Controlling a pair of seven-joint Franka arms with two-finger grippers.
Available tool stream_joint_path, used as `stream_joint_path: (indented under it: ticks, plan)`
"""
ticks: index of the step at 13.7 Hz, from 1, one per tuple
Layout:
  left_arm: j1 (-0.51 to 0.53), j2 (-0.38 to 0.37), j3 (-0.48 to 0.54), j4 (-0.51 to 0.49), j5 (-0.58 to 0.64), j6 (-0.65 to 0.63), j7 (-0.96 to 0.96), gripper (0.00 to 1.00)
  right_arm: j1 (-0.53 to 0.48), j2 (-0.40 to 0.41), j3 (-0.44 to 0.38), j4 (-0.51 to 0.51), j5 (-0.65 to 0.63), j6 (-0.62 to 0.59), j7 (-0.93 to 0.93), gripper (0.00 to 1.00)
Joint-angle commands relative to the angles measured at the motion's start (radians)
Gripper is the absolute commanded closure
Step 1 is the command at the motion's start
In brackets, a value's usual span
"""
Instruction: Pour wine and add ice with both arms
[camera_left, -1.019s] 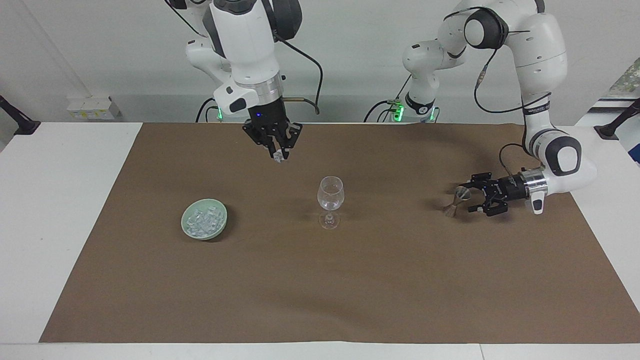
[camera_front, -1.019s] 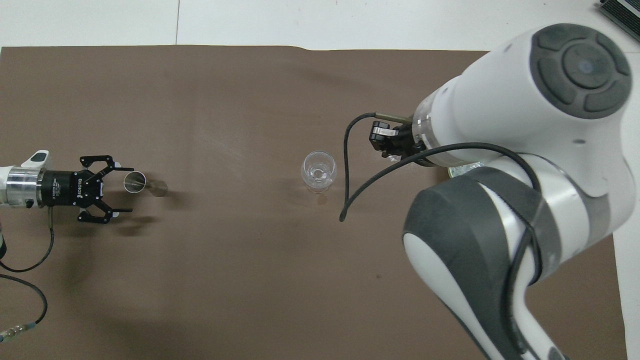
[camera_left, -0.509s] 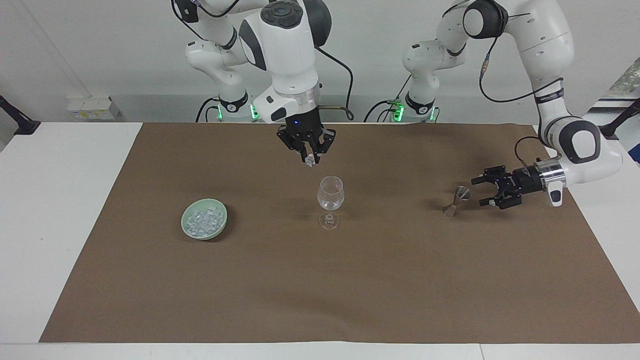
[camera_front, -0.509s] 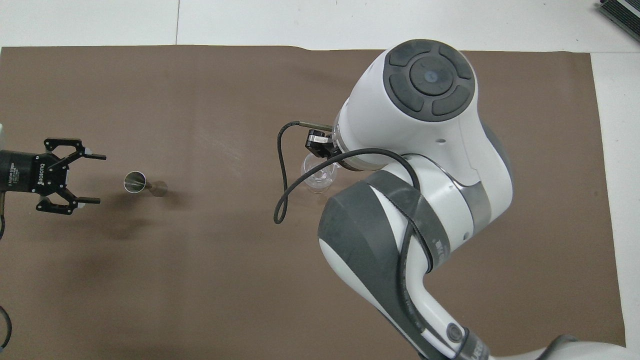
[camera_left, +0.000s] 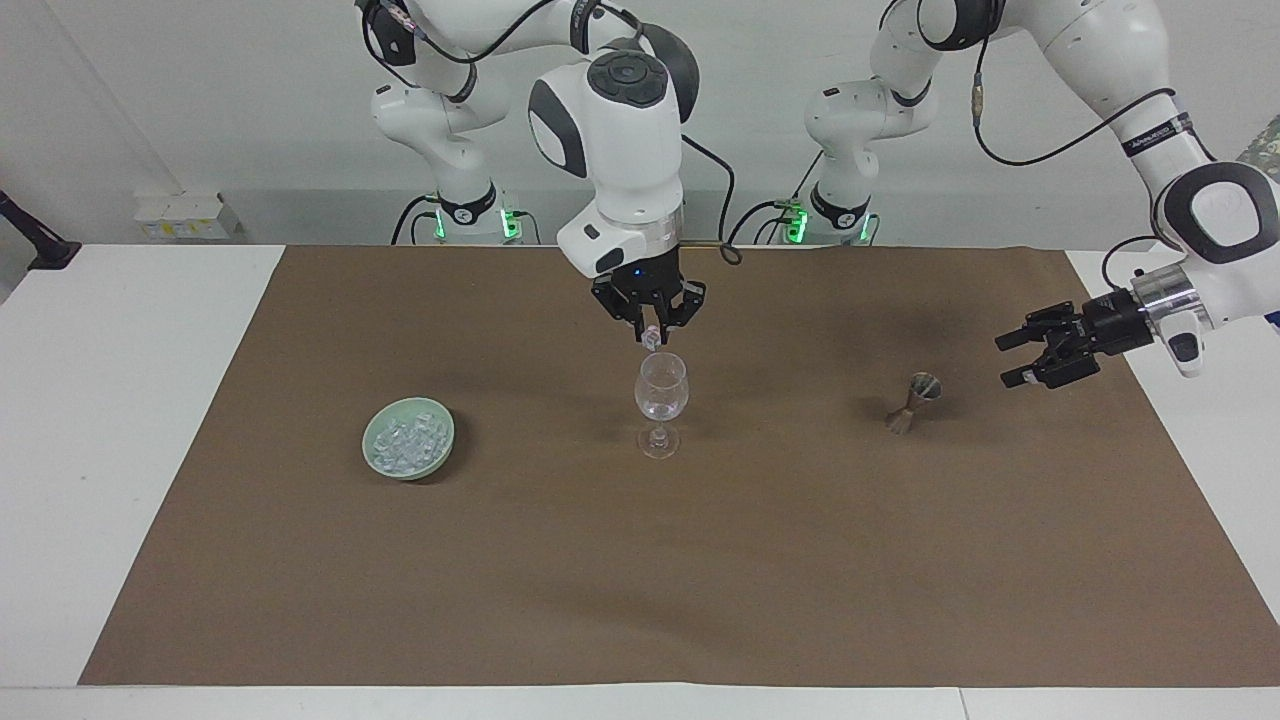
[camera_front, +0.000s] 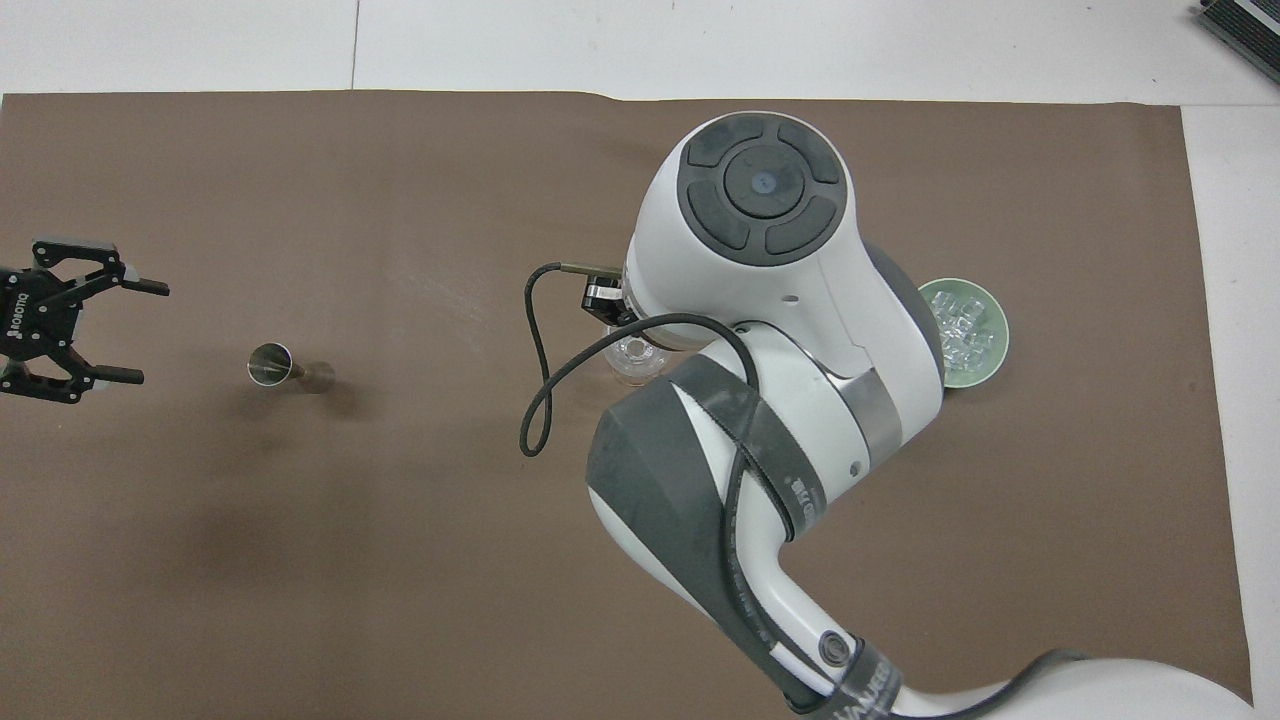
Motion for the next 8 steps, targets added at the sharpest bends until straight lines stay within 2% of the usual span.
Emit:
stream_joint_path:
  ticks: [1,4,8]
  plan:
    - [-0.008,-0.032,-0.025,0.036,0.082,0.0,-0.006,0.0,-0.001,0.02,0.005,0.029,-0.017,0.014,0.024,1.0]
    - [-0.009,-0.063,-0.071,0.079,0.158,0.003,-0.003,0.0,0.007,0.049,0.005,0.028,-0.05,0.029,0.027,1.0]
    - [-0.049,-0.112,-0.077,0.114,0.242,0.003,0.0,0.0,0.024,0.064,0.006,0.023,-0.057,0.036,0.039,1.0]
